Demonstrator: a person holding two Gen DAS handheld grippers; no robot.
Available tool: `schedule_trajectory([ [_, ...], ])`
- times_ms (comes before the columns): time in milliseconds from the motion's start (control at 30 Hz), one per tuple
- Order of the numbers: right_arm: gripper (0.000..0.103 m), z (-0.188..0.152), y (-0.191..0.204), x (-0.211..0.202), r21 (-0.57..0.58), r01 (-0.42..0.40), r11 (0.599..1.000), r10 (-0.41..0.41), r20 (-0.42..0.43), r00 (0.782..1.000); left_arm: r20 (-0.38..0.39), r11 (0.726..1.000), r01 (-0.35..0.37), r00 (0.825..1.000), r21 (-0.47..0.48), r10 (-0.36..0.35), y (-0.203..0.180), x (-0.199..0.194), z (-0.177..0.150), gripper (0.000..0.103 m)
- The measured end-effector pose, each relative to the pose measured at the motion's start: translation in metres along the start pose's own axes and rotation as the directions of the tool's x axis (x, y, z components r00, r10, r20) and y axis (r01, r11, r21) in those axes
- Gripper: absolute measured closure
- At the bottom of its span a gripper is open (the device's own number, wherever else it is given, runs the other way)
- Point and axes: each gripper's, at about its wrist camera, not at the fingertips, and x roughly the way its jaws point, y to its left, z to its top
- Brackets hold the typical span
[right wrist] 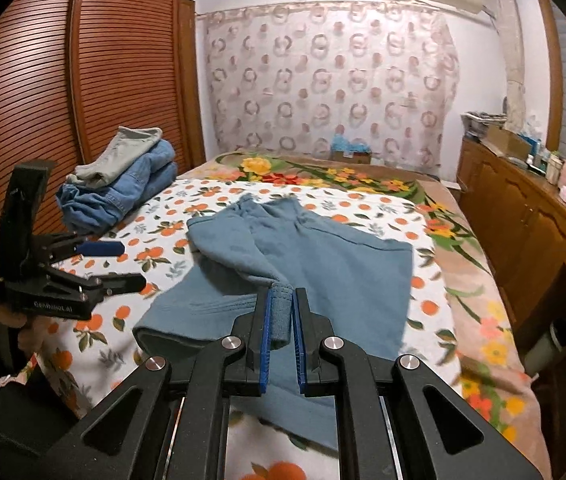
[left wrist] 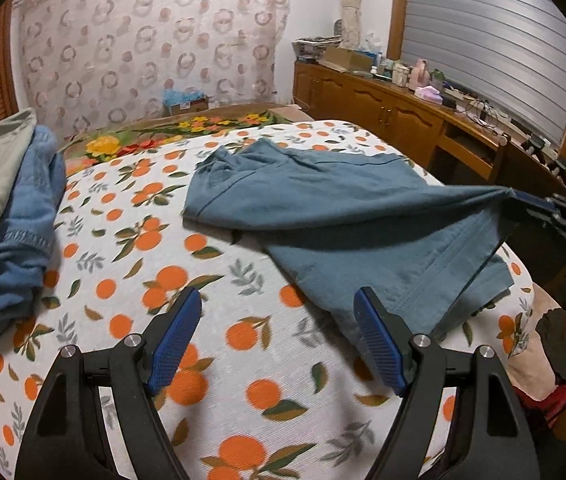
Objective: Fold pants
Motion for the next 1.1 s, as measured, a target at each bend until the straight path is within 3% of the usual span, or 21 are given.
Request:
schedule_trajectory([
  [600,0.093,-0.014,-0.001,-0.019,0.064,0.044,0.997,-0.043,-0.004,0.999,-0.046,0.998,0.030,0.999,0.059,-0.027,-0.037,0.023,0.006,0.024],
  [1100,0.093,-0.030,-0.012,-0.026,0.110,0.066,0.992,-0.059,-0.062,0.996,-0.086,0.997,0.020,0.996,0.079,-0.014,-0.046,0.040,0.003,0.024],
])
